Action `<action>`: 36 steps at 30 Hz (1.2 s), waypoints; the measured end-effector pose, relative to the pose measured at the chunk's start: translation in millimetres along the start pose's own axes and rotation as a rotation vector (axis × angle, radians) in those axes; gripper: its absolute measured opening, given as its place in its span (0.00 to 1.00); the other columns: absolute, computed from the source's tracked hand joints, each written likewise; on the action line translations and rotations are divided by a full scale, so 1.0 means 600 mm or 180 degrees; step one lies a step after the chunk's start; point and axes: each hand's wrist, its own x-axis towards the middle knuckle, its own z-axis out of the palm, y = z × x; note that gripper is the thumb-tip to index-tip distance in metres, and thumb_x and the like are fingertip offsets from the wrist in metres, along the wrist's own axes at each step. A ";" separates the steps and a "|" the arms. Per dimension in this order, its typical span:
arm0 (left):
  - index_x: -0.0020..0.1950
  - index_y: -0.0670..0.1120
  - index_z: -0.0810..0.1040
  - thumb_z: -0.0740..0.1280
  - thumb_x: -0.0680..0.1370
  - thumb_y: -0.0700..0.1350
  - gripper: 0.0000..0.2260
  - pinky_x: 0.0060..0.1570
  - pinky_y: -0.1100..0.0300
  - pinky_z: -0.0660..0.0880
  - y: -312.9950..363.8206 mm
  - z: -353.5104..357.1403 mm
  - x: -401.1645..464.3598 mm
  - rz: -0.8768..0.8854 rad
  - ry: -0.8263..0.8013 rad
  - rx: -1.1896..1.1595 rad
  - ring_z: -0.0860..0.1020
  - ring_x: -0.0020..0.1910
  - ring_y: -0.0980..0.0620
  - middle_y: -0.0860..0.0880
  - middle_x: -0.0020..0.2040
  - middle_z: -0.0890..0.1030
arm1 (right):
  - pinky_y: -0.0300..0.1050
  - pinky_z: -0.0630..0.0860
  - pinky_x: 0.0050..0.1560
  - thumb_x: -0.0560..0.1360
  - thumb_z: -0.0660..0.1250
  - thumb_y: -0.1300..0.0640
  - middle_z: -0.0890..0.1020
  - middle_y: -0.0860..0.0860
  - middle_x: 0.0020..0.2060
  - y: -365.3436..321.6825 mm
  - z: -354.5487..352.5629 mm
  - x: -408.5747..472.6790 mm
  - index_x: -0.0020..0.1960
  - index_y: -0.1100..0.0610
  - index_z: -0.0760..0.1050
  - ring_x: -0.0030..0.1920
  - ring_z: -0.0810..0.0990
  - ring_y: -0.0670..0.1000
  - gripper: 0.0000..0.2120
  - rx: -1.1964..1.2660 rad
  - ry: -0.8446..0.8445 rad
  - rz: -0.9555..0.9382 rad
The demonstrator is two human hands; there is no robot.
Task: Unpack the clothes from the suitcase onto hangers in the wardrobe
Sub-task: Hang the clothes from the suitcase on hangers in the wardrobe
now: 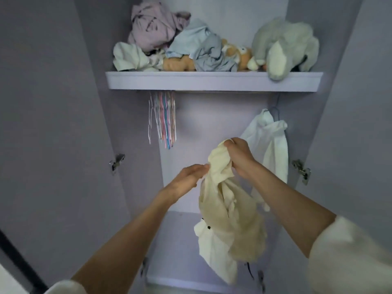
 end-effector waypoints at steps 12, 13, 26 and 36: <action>0.39 0.42 0.78 0.67 0.77 0.45 0.09 0.38 0.61 0.67 -0.023 -0.169 0.113 0.0121 0.0449 0.0131 0.71 0.36 0.52 0.48 0.35 0.75 | 0.39 0.71 0.32 0.75 0.64 0.63 0.74 0.53 0.30 0.027 0.125 0.130 0.35 0.59 0.73 0.31 0.74 0.51 0.09 0.0106 -0.0430 0.0528; 0.39 0.42 0.78 0.67 0.77 0.45 0.09 0.36 0.62 0.67 -0.028 -0.181 0.120 0.0121 0.0547 0.0005 0.71 0.35 0.52 0.48 0.34 0.75 | 0.39 0.72 0.33 0.75 0.65 0.60 0.76 0.53 0.31 0.037 0.138 0.136 0.38 0.59 0.74 0.32 0.75 0.51 0.08 0.0095 -0.0553 0.0642; 0.35 0.48 0.76 0.66 0.77 0.41 0.10 0.49 0.56 0.70 -0.111 -0.267 0.216 -0.0350 0.1782 -0.1071 0.73 0.45 0.49 0.48 0.37 0.76 | 0.39 0.68 0.31 0.77 0.59 0.62 0.72 0.50 0.31 0.126 0.272 0.321 0.37 0.56 0.72 0.28 0.67 0.48 0.11 -0.0298 -0.0476 0.0563; 0.34 0.48 0.74 0.66 0.77 0.41 0.12 0.45 0.56 0.69 -0.133 -0.293 0.302 -0.0438 0.2232 -0.0796 0.71 0.42 0.49 0.48 0.34 0.73 | 0.41 0.64 0.30 0.79 0.59 0.52 0.80 0.63 0.43 0.142 0.348 0.445 0.53 0.69 0.76 0.28 0.68 0.49 0.19 -0.0554 -0.0645 0.0379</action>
